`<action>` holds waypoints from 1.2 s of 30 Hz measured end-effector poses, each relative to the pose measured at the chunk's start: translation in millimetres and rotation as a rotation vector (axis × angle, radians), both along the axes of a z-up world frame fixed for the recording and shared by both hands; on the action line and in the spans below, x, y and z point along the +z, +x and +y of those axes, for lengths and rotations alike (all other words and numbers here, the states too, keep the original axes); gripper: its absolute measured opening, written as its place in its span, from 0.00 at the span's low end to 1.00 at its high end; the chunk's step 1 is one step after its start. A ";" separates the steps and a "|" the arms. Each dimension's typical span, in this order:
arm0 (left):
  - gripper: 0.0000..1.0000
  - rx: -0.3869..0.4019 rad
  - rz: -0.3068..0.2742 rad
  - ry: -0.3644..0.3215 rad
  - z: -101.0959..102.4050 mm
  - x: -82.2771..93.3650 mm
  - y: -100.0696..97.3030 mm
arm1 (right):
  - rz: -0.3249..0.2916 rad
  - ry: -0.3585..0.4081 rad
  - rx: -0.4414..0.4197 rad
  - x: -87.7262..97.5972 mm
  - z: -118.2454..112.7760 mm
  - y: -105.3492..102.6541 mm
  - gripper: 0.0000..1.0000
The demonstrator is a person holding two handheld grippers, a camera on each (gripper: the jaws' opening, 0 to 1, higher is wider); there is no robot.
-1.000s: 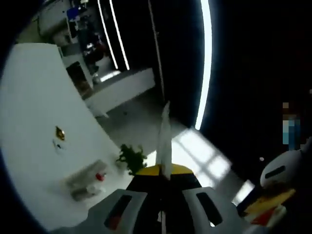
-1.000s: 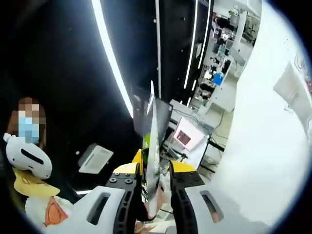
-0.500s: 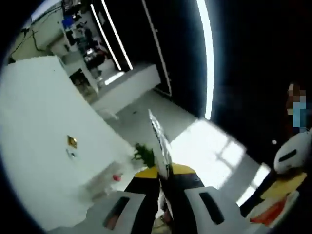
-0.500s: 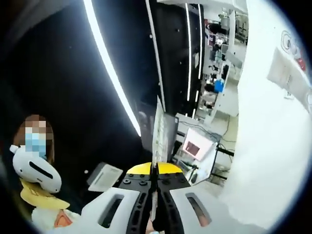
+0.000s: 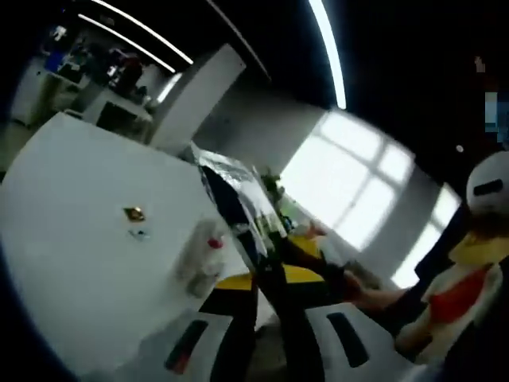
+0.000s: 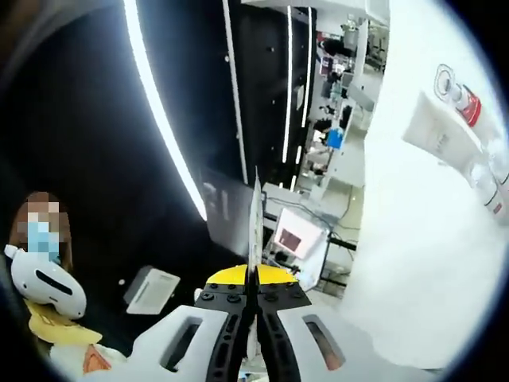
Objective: Arrange the skincare products in the storage area until every visible bottle or jar stands upright without overlapping.
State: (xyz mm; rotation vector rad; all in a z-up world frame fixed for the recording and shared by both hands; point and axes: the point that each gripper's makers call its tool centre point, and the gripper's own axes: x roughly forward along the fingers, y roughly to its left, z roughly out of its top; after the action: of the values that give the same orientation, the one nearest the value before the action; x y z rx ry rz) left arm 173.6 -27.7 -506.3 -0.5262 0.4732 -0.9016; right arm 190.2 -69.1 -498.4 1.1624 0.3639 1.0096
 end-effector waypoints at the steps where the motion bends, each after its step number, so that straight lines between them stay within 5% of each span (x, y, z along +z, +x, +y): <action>1: 0.08 0.009 0.018 -0.004 -0.1 -2.5 -0.4 | 0.000 -0.021 -0.006 -3.3 -0.2 0.0 0.01; 9: 0.05 0.031 0.046 -0.133 0.5 3.0 -1.0 | -0.155 -0.286 -0.064 -1.5 -0.7 3.1 0.01; 14: 0.05 0.034 -0.002 -0.188 1.6 18.1 1.5 | -0.116 -0.208 -0.081 3.9 -0.3 4.9 0.01; 20: 0.05 0.078 0.062 -0.225 4.8 7.0 8.2 | -0.109 -0.216 -0.082 -2.1 -0.4 2.9 0.01; 26: 0.05 0.060 0.077 -0.231 -1.0 4.9 8.5 | -0.298 -0.368 -0.092 -5.3 -4.4 0.6 0.07; 36: 0.05 0.055 0.111 -0.230 -5.7 -6.6 15.8 | -0.364 -0.454 -0.021 -10.2 -1.8 -2.6 0.37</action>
State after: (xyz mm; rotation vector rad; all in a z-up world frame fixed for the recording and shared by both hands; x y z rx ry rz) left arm 189.4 -33.4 -512.9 -0.7984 0.4554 -0.8816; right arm 187.5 -70.9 -508.5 0.5600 0.2692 1.0305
